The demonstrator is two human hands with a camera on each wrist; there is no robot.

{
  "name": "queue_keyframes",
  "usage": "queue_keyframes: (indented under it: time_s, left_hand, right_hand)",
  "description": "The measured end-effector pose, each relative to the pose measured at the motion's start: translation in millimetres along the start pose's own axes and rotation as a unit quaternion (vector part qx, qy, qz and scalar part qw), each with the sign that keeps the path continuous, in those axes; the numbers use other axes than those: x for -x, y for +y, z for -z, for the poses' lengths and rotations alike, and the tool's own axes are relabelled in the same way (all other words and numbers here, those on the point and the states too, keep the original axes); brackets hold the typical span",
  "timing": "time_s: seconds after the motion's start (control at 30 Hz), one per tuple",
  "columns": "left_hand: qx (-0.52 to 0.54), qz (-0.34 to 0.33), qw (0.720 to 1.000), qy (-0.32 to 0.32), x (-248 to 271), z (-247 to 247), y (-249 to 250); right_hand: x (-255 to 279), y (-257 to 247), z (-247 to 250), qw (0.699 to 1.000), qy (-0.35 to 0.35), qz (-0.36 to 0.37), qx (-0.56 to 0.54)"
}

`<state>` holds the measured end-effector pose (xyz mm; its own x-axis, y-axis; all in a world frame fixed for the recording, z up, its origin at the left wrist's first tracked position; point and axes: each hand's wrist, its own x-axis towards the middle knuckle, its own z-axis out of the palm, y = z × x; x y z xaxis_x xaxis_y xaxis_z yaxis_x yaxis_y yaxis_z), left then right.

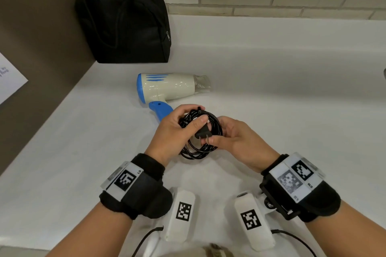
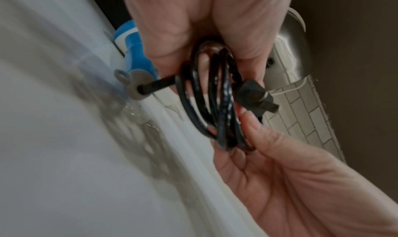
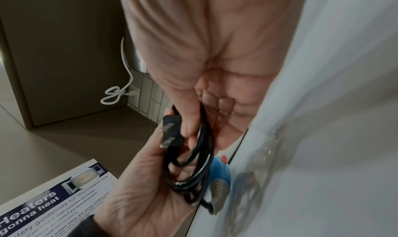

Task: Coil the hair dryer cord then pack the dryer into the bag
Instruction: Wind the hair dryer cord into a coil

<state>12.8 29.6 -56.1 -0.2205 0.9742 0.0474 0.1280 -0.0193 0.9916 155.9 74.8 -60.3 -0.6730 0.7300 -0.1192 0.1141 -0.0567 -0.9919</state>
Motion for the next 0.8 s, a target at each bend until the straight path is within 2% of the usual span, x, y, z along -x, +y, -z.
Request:
queue_keyframes:
  time_s: [0.1, 0.17, 0.23, 0.3, 0.33, 0.4, 0.53, 0.63, 0.7, 0.8]
  left_hand:
    - [0.010, 0.024, 1.000, 0.011, -2, -1, -3]
    - [0.021, 0.037, 0.999, 0.017, -3, -3, -3]
    - [0.019, 0.041, 0.999, 0.011, -4, -6, -1]
    - [0.009, 0.045, 0.999, 0.001, -5, -9, 1]
    - [0.009, 0.048, 0.999, -0.003, -5, -10, 3]
    - [0.023, 0.052, 0.998, -0.007, -6, -10, 5]
    - [0.048, 0.041, 0.998, 0.006, -5, -8, 3]
    - [0.054, 0.003, 0.998, 0.013, -4, -7, 1]
    - [0.051, -0.011, 0.999, 0.008, -4, -8, 0]
    - [0.042, 0.002, 0.999, 0.017, -4, -7, -1]
  right_hand:
    - [1, -2, -1, 0.999, 0.037, 0.006, 0.030]
    - [2, -4, -2, 0.980, 0.073, 0.050, 0.177]
    - [3, -9, -5, 0.932, 0.098, 0.120, 0.327]
    - [3, -17, -7, 0.867, 0.120, 0.197, 0.442]
    - [2, -20, -7, 0.839, 0.129, 0.231, 0.476]
    - [1, -23, -5, 0.810, 0.135, 0.284, 0.495]
    - [0, -21, 2, 0.798, 0.132, 0.328, 0.487]
    - [-4, -16, 3, 0.784, 0.139, 0.354, 0.490]
    - [-7, -15, 3, 0.782, 0.123, 0.361, 0.494]
    - [-10, -16, 0, 0.772, 0.092, 0.363, 0.514]
